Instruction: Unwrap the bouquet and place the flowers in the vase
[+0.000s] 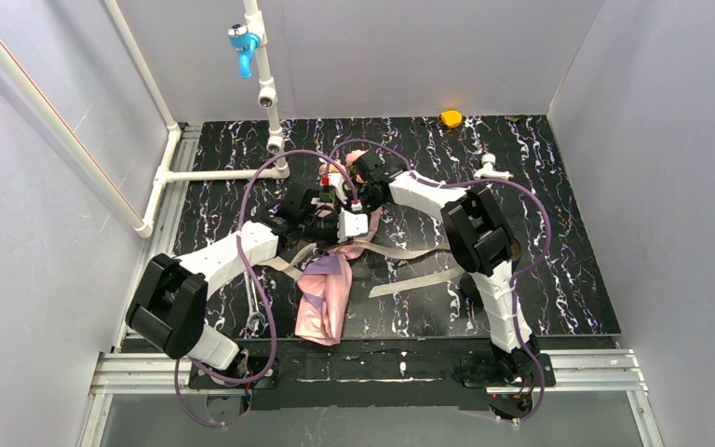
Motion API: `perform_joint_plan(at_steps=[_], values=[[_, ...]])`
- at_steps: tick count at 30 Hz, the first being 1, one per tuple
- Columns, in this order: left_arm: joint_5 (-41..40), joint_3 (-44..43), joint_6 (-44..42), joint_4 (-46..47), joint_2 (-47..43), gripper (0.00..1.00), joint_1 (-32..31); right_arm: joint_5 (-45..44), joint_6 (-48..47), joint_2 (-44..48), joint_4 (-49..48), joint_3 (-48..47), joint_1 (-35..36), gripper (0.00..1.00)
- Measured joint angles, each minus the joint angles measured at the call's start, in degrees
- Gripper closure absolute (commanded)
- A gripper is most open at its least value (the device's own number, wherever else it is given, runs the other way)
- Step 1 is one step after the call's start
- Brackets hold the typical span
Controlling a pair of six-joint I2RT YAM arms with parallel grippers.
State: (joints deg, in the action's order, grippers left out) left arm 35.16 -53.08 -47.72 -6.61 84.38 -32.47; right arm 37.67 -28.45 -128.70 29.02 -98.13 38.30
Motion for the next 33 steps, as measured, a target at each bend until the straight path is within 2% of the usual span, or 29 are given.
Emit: perform_joint_plan(at_steps=[5,11,19,26,28,29,31,33], values=[[0.79,0.2,-0.55,-1.7,-0.98,1.0,0.04,0.02,0.0,-0.02,0.0,0.0,-0.02,0.99],[0.83,2.73,-0.42,-3.08,-8.02,1.0,0.11,0.04,-0.02,-0.02,0.02,0.0,-0.04,0.99],[0.46,3.1,0.57,-4.76,-12.76,1.0,0.13,-0.02,-0.11,-0.02,0.17,0.02,-0.04,0.99],[2.84,5.44,-8.5,-14.56,-17.05,1.0,1.03,0.0,-0.46,-0.02,0.2,0.02,-0.02,0.99],[3.28,6.43,-11.06,-16.76,-17.05,0.76,1.11,-0.02,-0.52,-0.02,0.2,0.02,0.02,0.99],[3.32,6.91,-12.17,-18.27,-17.05,0.69,1.14,-0.02,-0.55,-0.02,0.17,0.02,0.02,0.99],[3.54,7.1,-13.51,-19.96,-17.05,0.6,1.29,-0.02,-0.57,-0.02,0.2,0.02,0.02,0.99],[3.98,7.06,-12.72,-20.39,-17.09,0.59,1.6,-0.02,-0.68,-0.02,0.2,0.02,0.02,0.99]])
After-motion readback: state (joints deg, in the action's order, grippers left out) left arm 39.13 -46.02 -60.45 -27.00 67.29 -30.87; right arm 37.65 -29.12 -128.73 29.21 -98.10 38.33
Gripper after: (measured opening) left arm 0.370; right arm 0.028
